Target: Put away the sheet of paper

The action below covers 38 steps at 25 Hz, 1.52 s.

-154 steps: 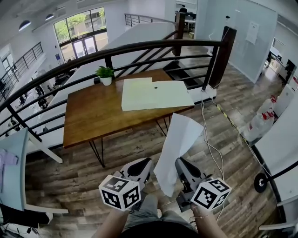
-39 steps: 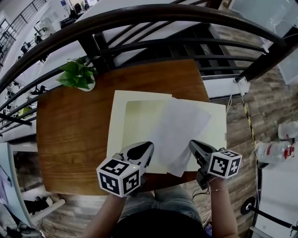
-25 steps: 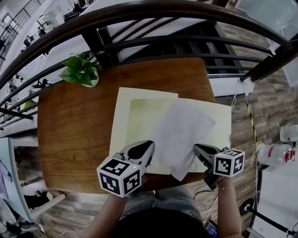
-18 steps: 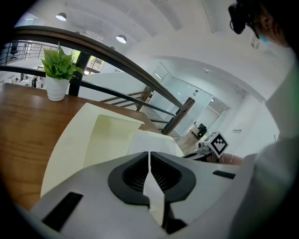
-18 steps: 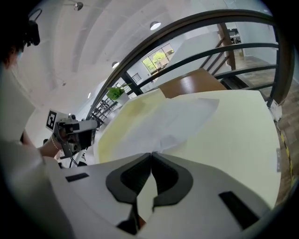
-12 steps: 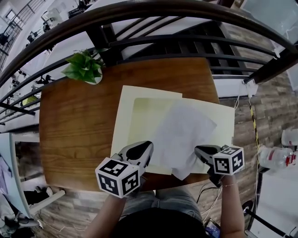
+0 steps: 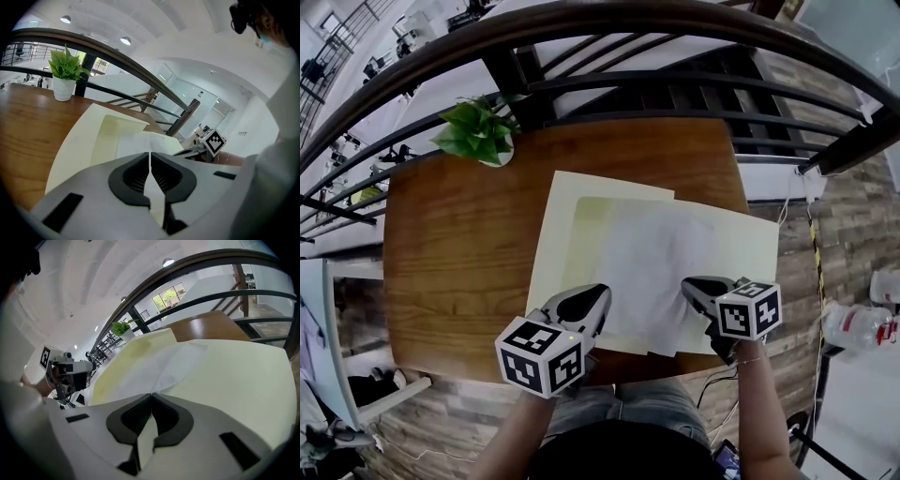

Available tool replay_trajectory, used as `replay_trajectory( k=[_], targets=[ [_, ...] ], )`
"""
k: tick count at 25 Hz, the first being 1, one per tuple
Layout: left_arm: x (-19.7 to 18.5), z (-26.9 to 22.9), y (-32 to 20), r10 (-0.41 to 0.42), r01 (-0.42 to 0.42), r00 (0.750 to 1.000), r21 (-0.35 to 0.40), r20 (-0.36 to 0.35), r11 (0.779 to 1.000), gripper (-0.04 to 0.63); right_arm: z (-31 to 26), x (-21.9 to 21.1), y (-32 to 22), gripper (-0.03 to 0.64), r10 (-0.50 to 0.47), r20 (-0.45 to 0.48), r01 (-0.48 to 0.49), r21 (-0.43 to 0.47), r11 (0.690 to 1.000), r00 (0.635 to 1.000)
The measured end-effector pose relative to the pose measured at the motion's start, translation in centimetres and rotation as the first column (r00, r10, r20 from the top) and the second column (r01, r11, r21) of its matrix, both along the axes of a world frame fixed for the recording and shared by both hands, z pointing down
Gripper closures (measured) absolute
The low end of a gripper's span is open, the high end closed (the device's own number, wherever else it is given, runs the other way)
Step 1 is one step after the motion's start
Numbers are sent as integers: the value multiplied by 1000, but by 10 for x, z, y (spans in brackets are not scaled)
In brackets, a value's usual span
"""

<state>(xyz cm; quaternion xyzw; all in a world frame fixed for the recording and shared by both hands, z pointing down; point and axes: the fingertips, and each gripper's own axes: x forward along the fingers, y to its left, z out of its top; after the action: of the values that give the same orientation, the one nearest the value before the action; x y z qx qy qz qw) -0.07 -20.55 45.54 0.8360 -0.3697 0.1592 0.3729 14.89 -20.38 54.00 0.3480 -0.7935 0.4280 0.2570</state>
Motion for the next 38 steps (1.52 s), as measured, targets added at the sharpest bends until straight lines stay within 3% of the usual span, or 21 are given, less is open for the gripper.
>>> replay_trajectory(
  k=[6,18,38],
  targets=[
    [-8,3,-3,-23,24,1000,-4,19,1000,569,-1,-21,-16,588,6,39,-7,17,1000,999],
    [-8,5,-6,-55,55,998,-7,22,998,569,-2,-47,-41,588,129,145,-130,-4,991,981],
    [-18,5,-5,-135,135,991,-1,15,991,569,4,-97,-45,588,66,148,-64,-19,998,987]
  ],
)
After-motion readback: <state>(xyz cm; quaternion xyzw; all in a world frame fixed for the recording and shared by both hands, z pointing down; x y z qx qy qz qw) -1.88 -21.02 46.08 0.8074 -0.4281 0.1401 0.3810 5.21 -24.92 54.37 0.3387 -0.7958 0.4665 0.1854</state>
